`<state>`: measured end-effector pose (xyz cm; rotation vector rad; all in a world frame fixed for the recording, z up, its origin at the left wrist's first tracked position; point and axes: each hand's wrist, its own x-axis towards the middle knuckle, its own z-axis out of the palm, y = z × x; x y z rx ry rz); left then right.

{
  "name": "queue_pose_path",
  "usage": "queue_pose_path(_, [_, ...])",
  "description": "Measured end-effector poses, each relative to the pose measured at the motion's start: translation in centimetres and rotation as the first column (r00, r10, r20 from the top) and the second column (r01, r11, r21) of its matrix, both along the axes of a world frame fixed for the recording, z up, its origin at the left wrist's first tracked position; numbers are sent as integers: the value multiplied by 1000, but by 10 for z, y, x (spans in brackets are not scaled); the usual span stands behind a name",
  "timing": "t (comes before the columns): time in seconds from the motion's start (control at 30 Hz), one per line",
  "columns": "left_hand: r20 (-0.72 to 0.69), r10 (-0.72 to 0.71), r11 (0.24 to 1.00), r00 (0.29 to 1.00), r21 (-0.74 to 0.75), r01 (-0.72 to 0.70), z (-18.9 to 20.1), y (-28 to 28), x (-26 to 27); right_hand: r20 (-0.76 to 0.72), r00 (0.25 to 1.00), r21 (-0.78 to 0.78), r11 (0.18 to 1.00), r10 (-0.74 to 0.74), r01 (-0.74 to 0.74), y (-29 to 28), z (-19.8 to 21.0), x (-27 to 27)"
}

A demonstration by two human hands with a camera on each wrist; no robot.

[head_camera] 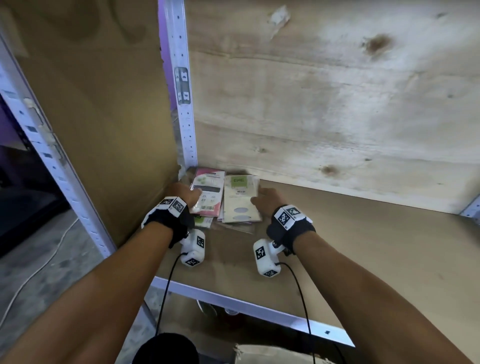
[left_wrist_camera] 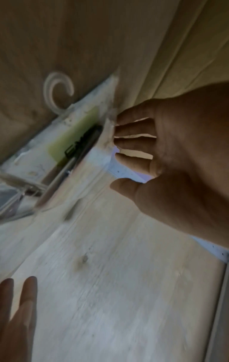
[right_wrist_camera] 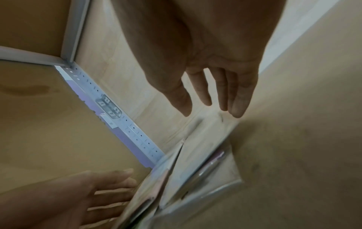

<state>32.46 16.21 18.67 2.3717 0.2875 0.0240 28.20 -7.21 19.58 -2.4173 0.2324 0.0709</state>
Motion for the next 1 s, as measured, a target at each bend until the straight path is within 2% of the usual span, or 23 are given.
queue_pose_path(0.1, [78,-65,998,995,29,63,16,-8,-26,22,999,21,999,28,-28,-13,14,-27])
queue_pose_path(0.2, [175,-109,992,978,-45,118,39,-23,-64,34,999,153,988,11,-16,-27,30,-67])
queue_pose_path(0.33, [347,-165,980,923,-49,193,65,-50,-129,25,1000,303,953,-2,-6,-40,59,-136])
queue_pose_path(0.43, [394,-221,942,892,-150,300,78,-70,-179,60,998,338,941,0,-21,-47,81,-193])
queue_pose_path(0.53, [410,-263,919,874,-170,356,76,-85,-230,66,998,356,934,5,-28,-52,89,-250])
queue_pose_path(0.7, [382,-323,870,866,-241,430,42,-101,-298,2,1000,344,939,-14,13,-66,64,-326])
queue_pose_path(0.87, [285,-364,883,887,-199,426,-27,-112,-343,-129,990,342,935,-49,91,-88,0,-372])
queue_pose_path(0.93, [192,-403,869,895,-228,440,-57,-120,-355,-160,986,297,950,-53,99,-94,-30,-383])
queue_pose_path(1.0, [69,-467,866,882,-166,471,-86,-128,-364,-186,982,252,965,-29,76,-97,-59,-390])
